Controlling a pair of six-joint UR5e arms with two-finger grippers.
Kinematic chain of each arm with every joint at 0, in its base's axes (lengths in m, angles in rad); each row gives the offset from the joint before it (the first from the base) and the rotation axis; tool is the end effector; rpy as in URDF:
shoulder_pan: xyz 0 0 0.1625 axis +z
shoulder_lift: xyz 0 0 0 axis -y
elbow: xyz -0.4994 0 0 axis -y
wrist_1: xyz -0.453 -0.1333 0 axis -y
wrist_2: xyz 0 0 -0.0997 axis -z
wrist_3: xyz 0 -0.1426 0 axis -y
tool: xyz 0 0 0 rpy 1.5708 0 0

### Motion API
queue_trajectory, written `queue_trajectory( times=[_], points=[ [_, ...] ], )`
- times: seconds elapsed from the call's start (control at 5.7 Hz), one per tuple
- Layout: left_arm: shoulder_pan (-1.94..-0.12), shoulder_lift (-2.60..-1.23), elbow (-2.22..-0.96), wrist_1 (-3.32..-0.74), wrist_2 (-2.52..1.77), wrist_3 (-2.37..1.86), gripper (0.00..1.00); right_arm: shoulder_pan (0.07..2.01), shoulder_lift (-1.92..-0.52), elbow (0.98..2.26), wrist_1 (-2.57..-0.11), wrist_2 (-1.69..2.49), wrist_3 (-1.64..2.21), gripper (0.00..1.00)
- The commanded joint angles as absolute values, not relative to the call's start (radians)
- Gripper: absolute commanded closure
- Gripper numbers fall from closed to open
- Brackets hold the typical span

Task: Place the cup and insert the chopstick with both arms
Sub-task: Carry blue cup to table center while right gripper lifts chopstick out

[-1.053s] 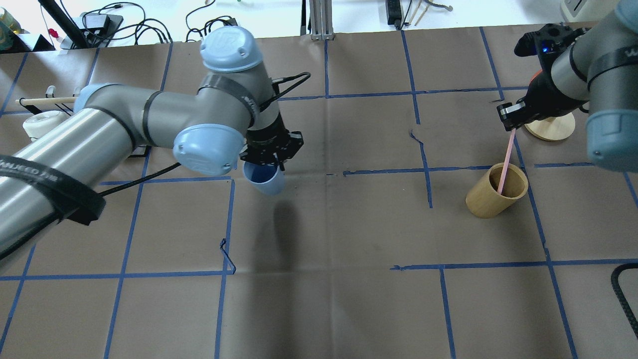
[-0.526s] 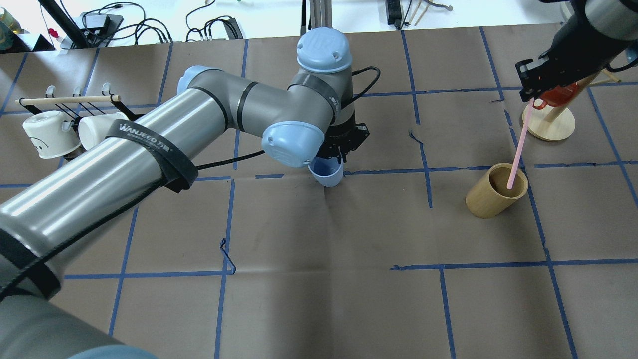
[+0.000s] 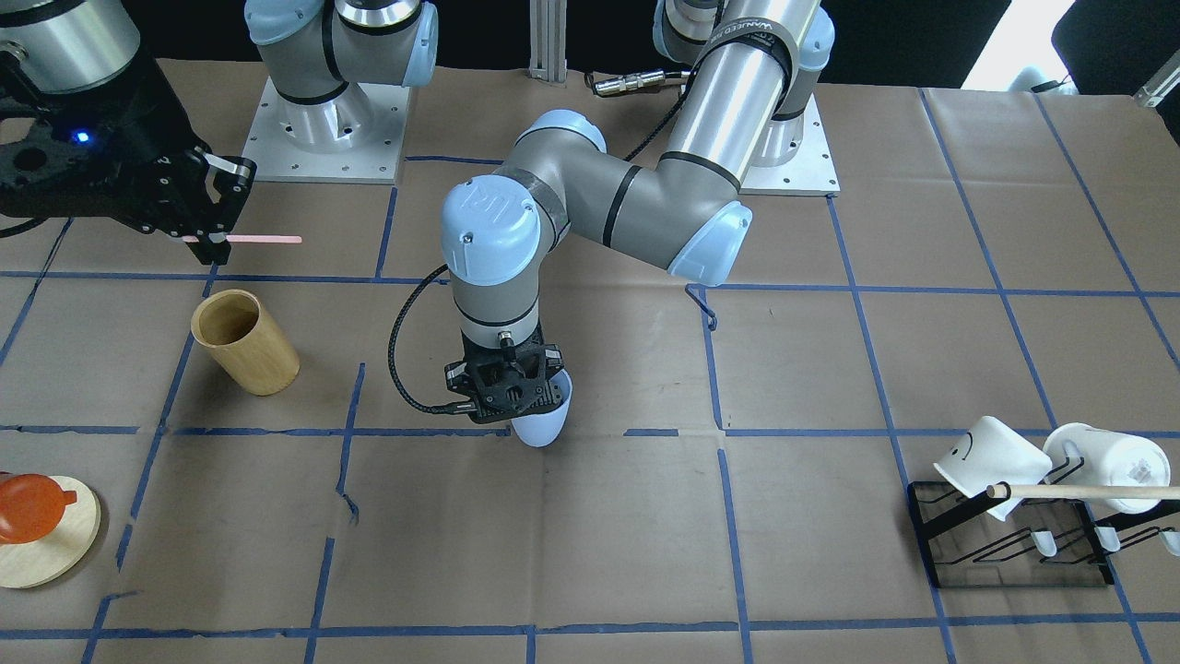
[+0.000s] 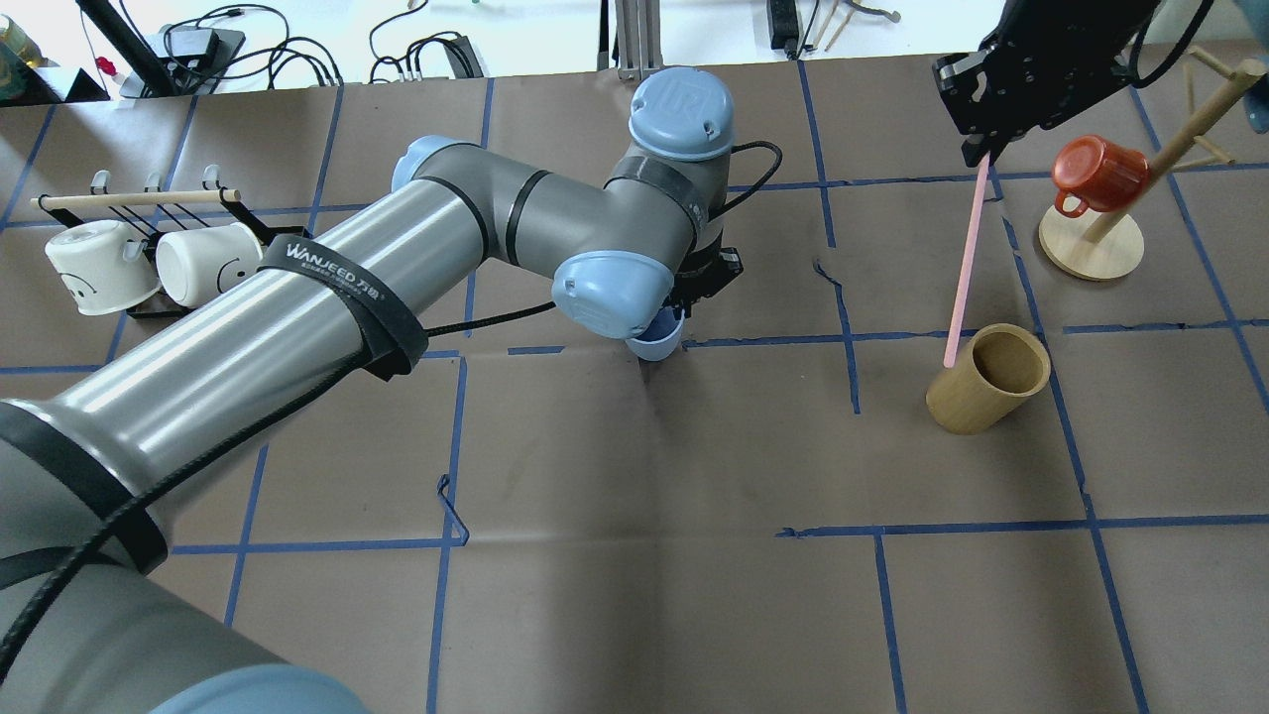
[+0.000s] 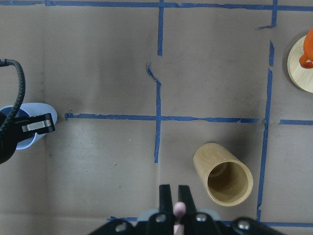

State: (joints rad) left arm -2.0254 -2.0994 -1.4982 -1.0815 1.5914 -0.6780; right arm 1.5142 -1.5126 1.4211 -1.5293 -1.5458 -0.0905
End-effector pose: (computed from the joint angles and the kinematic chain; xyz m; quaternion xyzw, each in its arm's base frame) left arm -0.4521 -0.6282 0.2551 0.1116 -0.9936 0.0196 0.0002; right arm 0.1034 -0.5937 0.5651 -0.0173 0.9995 -0.0258 0.0106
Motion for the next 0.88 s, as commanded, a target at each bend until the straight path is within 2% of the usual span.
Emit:
queue_trajectory(
  times=[0.0,0.18,0.53,0.7],
  points=[
    [-2.025,-2.121,-1.499,-1.080,1.597,-0.676,0.17,1.519,-1.508,1.420,-1.531,-1.540,-0.072,0.91],
    [-2.025,-2.125,-1.497,-1.080,1.595,-0.675,0.01,1.519,-1.499,1.420,-1.526,-1.537,-0.024,0.91],
    [-2.011,-2.042,-1.461,-1.177,1.583,-0.673,0.01,1.520,-1.485,1.419,-1.531,-1.539,-0.023,0.91],
    [-1.993,-1.954,-1.453,-1.256,1.562,-0.664,0.01,1.522,-1.473,1.414,-1.543,-1.536,-0.023,0.91]
  ],
)
